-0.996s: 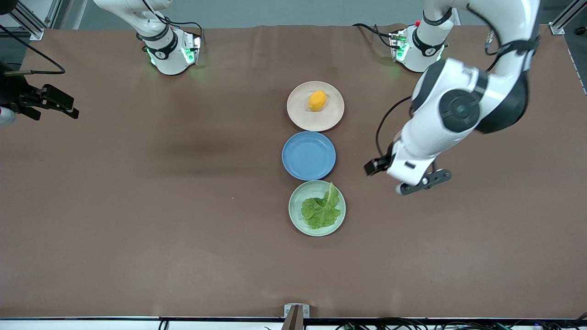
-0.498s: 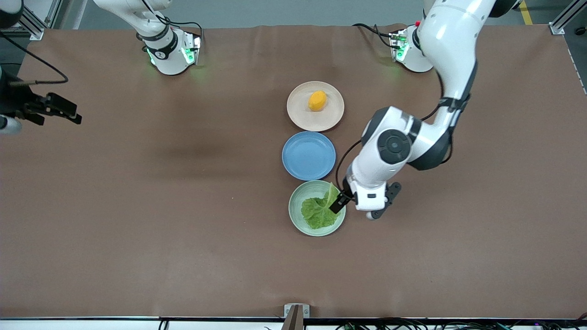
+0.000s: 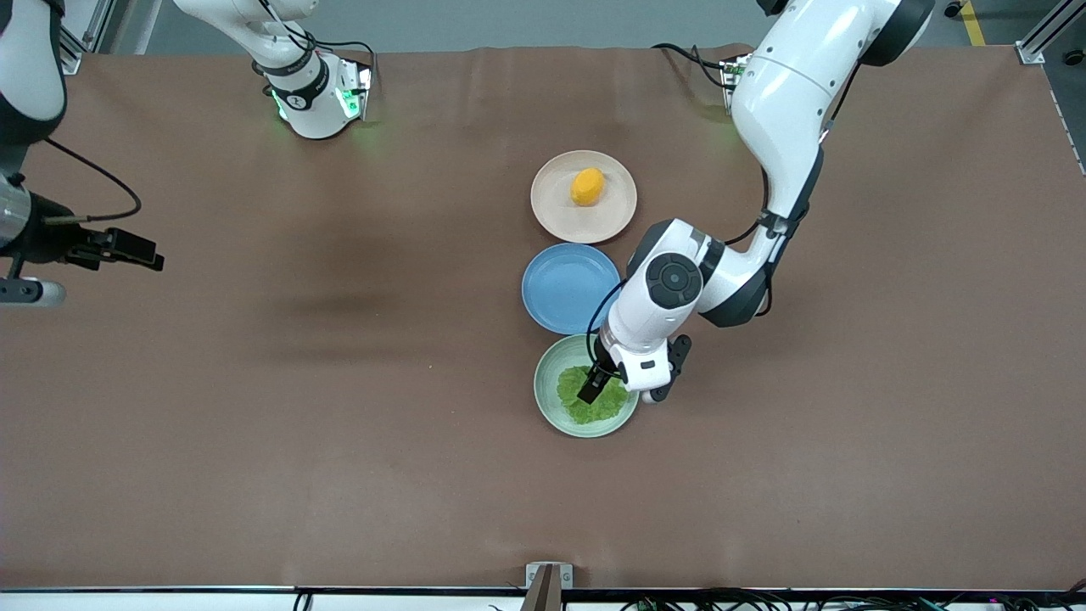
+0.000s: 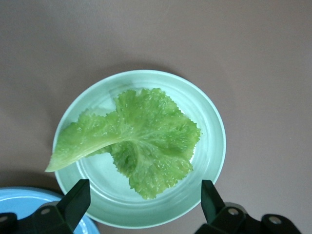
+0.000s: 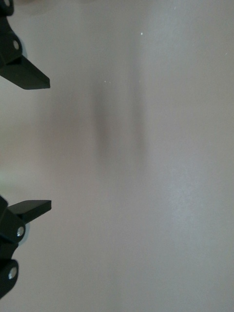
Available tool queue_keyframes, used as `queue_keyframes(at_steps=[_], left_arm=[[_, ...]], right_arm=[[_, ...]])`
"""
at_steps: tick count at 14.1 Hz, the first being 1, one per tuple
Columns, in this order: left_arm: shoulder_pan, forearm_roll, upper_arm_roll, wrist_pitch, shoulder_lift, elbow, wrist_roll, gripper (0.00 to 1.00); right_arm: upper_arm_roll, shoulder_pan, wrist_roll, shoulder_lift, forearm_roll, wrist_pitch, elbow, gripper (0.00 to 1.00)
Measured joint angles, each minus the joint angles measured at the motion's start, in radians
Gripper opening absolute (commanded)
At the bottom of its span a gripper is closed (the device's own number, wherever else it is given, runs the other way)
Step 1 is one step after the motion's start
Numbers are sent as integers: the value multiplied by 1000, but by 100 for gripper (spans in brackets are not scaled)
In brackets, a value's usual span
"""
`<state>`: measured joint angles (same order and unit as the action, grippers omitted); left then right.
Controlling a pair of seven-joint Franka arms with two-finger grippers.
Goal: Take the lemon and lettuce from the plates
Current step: 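Grasp the lettuce with the left gripper while the right gripper reaches the lemon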
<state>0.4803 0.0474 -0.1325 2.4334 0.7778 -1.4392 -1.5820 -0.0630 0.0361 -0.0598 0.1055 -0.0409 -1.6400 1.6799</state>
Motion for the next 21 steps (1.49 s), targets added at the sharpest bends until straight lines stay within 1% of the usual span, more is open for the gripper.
queue_keyframes(at_steps=[3,5,6,9,11,12,15,17,19,21], left_arm=[[2,0,0,74,34,1,-65,100],[2,0,1,104,53,2,-80,100],[4,0,1,111,62,3,-81,100],[18,0,1,125,84,4,-82,100],[28,0,1,127,93,5,-83,100],[32,0,1,127,94,5,-83,99],[37,0,2,127,95,4,-83,94],[37,0,5,127,100,4,-83,93],[37,-1,7,126,105,3,-83,88],[37,-2,8,126,109,0,-83,79]], right_arm=[[10,-14,26,60,-6,-1,-13,100],[16,-61,142,62,-15,7,-13,100],[19,-102,212,61,-18,8,-13,100],[26,-253,459,61,-43,4,-13,100],[29,-365,622,60,-57,-21,1,100],[30,-422,704,60,-59,-58,22,100],[33,-624,999,59,-62,-229,125,100],[34,-756,1147,60,-62,-321,171,100],[34,-856,1249,63,-61,-376,189,100],[33,-936,1358,83,-61,-437,203,100]])
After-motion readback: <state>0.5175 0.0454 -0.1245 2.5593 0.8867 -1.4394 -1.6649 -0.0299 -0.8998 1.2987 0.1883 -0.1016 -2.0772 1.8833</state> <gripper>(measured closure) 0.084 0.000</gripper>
